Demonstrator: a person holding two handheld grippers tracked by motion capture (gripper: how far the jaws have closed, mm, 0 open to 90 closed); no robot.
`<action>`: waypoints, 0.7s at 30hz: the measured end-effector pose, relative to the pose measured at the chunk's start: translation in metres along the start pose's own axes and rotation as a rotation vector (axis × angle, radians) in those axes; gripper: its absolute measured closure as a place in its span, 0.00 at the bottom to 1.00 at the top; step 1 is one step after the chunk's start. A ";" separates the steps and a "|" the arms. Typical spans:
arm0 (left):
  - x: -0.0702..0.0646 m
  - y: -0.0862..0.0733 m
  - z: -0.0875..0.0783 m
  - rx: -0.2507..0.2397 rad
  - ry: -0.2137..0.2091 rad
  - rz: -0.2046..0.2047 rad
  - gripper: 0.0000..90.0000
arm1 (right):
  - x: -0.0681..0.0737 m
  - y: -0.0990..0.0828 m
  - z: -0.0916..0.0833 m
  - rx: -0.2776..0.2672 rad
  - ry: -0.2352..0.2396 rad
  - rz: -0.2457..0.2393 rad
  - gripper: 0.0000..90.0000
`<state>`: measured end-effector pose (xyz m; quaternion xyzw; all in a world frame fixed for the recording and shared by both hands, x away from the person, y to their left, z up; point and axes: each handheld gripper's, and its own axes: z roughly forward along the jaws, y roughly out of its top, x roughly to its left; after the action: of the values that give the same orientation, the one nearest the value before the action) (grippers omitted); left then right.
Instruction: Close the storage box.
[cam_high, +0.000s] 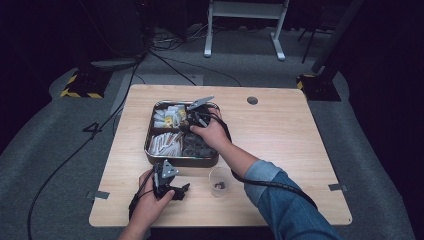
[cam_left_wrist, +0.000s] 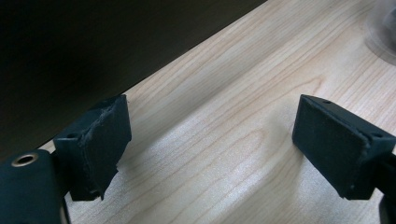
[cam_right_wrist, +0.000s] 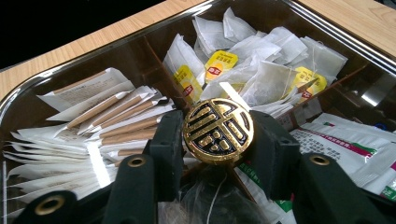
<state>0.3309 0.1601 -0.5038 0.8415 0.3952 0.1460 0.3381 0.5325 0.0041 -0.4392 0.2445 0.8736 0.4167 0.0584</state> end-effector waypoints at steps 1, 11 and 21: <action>0.000 0.000 0.000 -0.002 0.000 0.000 0.13 | 0.000 0.000 -0.001 0.000 0.001 -0.003 0.62; 0.001 0.001 0.000 0.002 -0.010 0.004 0.13 | 0.001 0.008 -0.025 -0.076 0.014 -0.008 0.52; 0.000 0.001 0.000 0.001 -0.008 0.004 0.13 | 0.001 0.008 -0.071 -0.118 0.031 -0.011 0.45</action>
<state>0.3317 0.1600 -0.5038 0.8430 0.3922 0.1434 0.3390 0.5133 -0.0409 -0.3873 0.2293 0.8497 0.4707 0.0615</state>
